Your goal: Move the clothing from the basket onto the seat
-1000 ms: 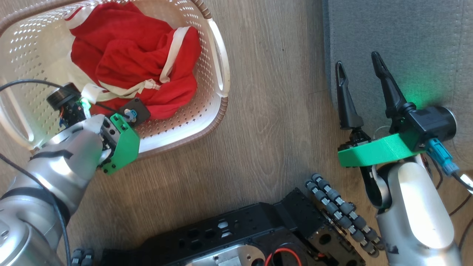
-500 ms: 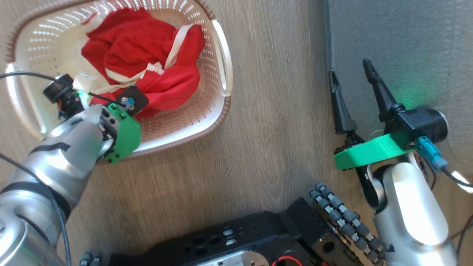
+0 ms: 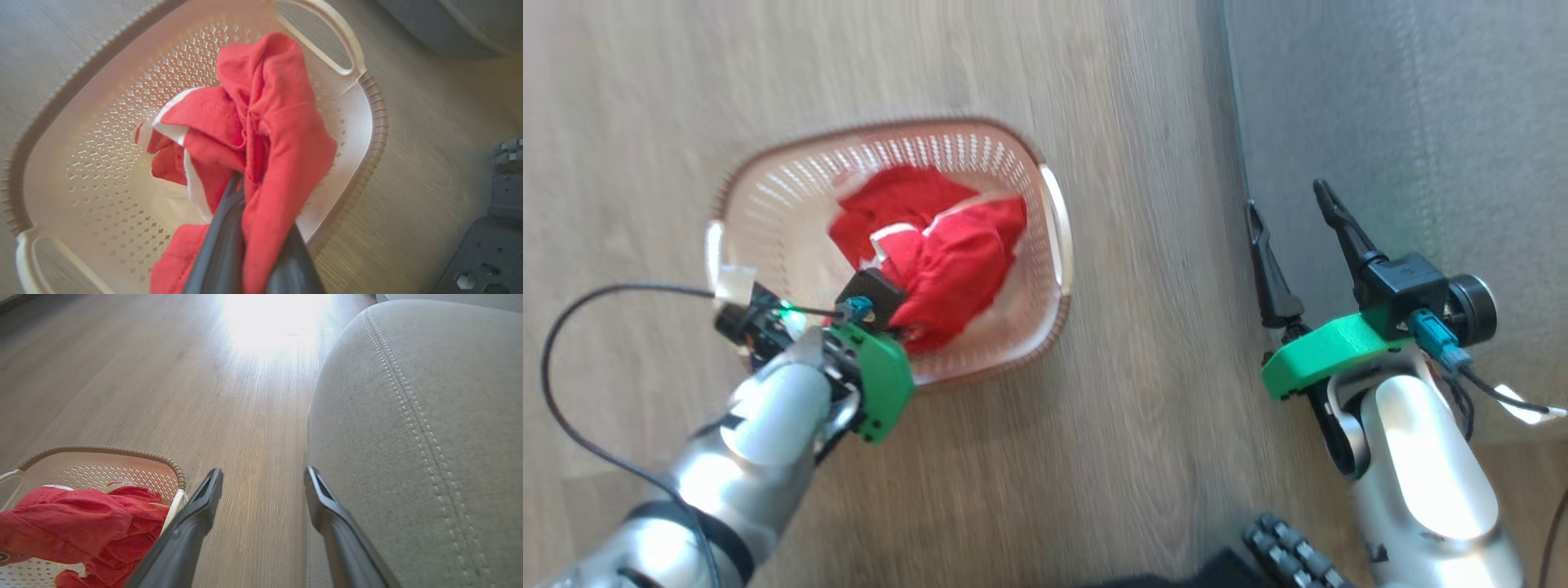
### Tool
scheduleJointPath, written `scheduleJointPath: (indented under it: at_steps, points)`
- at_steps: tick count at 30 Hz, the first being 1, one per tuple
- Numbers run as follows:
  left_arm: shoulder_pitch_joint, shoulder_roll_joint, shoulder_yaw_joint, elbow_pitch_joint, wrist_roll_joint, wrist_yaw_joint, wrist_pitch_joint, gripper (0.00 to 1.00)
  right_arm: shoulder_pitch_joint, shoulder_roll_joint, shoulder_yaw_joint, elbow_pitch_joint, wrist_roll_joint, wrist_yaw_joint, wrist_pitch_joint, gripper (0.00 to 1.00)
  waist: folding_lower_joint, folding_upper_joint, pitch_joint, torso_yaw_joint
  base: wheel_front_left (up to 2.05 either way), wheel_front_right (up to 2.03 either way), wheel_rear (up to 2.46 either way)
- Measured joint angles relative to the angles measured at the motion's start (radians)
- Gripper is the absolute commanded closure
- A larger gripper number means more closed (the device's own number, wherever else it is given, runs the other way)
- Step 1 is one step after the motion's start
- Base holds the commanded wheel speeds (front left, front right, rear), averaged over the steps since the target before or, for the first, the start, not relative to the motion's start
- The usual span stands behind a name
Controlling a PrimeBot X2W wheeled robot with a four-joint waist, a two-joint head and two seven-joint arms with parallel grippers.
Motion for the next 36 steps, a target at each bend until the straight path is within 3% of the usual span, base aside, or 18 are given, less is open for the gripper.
scheduleJointPath:
  at_steps: [11,16,23,31,36]
  points:
    - [0.22,-0.039,0.304,-0.255,0.005,0.024,0.001,1.0,0.067,-0.002,-0.013,0.089,-0.028,0.0,0.0,0.0,0.0,0.0,-0.262,0.096,0.0,0.0,0.0]
    - [0.319,-0.045,0.47,-0.433,0.089,0.027,0.001,1.0,0.097,-0.002,-0.005,0.105,-0.018,0.0,0.0,0.0,-0.0001,0.0,-0.361,0.134,0.0,0.0,0.0]
    - [0.44,-0.097,0.693,-0.664,0.191,0.025,0.001,1.0,0.155,-0.003,0.016,0.093,0.011,0.0,0.001,0.0,-0.0001,0.0,-0.47,0.178,0.0,0.0,0.0]
    - [0.515,-0.14,0.827,-0.892,0.26,-0.002,0.001,1.0,0.218,-0.003,0.033,-0.008,0.04,0.0,0.002,0.0,-0.0001,0.0,-0.545,0.216,0.0,0.0,0.0]
    - [0.538,-0.144,0.824,-1.002,0.295,-0.026,0.0,1.0,0.279,-0.003,0.049,-0.063,0.042,0.0,0.002,0.0,0.0,0.0,-0.572,0.235,0.0,0.0,0.0]
